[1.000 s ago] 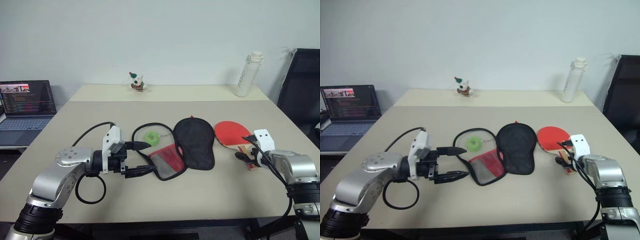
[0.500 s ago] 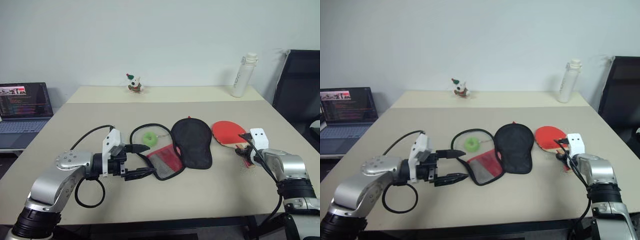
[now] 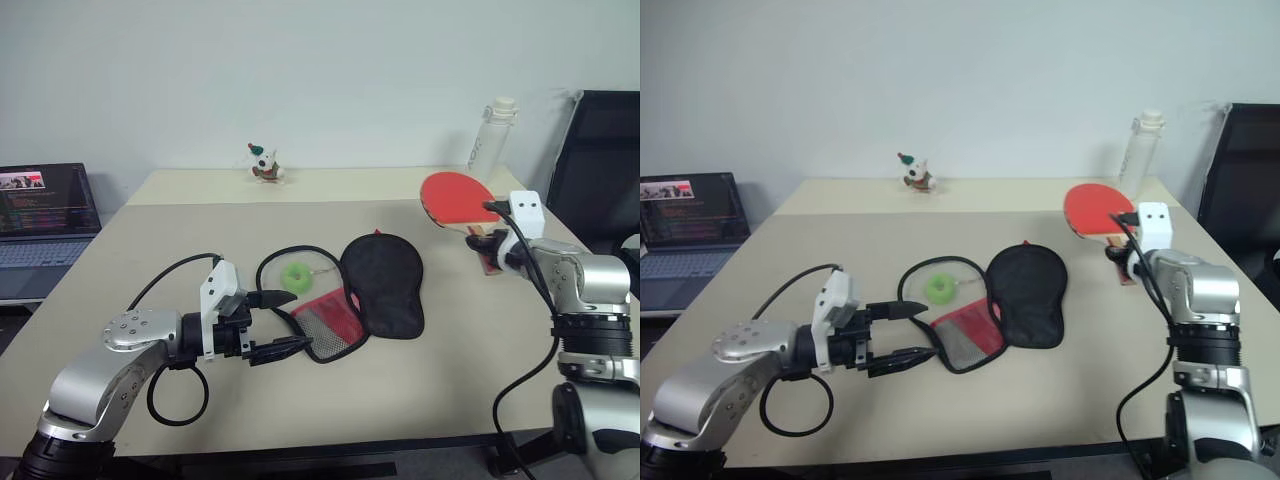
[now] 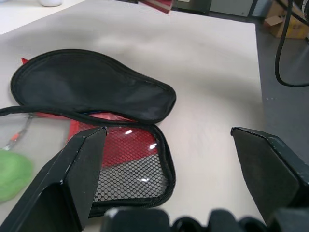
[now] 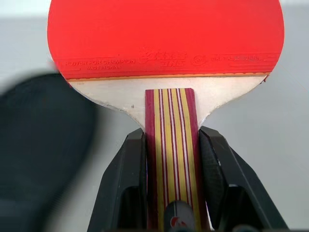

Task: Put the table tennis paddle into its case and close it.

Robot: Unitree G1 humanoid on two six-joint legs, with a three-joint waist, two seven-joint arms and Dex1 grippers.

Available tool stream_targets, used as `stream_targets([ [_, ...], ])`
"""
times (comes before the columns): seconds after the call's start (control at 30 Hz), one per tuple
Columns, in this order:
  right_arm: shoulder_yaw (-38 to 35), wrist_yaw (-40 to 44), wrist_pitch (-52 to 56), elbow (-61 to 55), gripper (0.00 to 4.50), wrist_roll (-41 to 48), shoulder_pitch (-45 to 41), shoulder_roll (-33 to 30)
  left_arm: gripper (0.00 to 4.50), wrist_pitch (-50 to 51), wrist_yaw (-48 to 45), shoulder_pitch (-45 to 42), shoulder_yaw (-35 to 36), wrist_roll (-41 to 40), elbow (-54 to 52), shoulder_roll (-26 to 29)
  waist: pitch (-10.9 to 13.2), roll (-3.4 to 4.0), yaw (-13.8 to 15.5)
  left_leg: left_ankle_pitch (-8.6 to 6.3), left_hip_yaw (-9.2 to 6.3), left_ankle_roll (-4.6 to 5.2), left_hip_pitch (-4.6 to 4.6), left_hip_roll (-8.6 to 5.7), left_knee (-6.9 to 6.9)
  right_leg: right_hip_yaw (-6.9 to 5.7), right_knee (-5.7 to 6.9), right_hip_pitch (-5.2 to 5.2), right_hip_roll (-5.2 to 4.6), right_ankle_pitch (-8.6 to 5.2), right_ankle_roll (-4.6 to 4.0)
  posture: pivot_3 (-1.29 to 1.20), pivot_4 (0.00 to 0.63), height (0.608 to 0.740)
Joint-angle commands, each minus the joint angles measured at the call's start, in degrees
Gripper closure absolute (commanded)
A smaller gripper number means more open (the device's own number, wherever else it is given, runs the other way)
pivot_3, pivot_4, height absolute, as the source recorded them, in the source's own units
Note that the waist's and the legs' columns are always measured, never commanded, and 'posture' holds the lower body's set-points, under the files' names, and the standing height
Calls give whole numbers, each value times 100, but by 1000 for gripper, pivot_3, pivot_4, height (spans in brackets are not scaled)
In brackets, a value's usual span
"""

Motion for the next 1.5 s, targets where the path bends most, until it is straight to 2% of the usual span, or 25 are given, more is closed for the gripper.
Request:
stream_targets([
  [0.03,-14,-515,801,-1163,3396,250,133,790,0,-3,66,-81,167,-106,-164,22,-1,0,-27,0,0,0,-2,2,1,2,3,-3,2,0,0,0,150,740],
  [0.13,141,-895,1248,-1821,3396,214,383,1553,0,2,52,-81,182,-97,-146,42,-1,0,17,1,-2,-1,-25,1,8,-1,11,-24,1,0,0,0,150,740],
  [0.23,343,-991,1324,-1988,3396,164,560,1835,0,10,56,-86,178,-90,-140,47,-1,0,114,1,-3,0,-39,-5,15,-5,7,-32,-4,0,0,0,150,740],
  [0.63,836,-1110,263,-1167,3396,-305,979,1888,0,14,97,71,223,-76,-185,88,-3,-5,95,0,-1,2,-38,-6,13,0,9,-36,-1,0,0,0,150,740],
  [1.03,967,-1371,-506,-564,3396,-729,1169,2036,0,20,140,171,267,-89,-253,94,-4,-6,102,0,-3,2,-38,-6,16,-2,10,-35,-1,0,0,0,150,740],
  [1.5,982,-1516,-454,-603,3396,-837,1370,2135,0,-22,127,207,247,-57,-223,77,-16,-23,117,0,-8,2,-36,-6,20,-6,13,-28,-2,1,0,0,150,740],
])
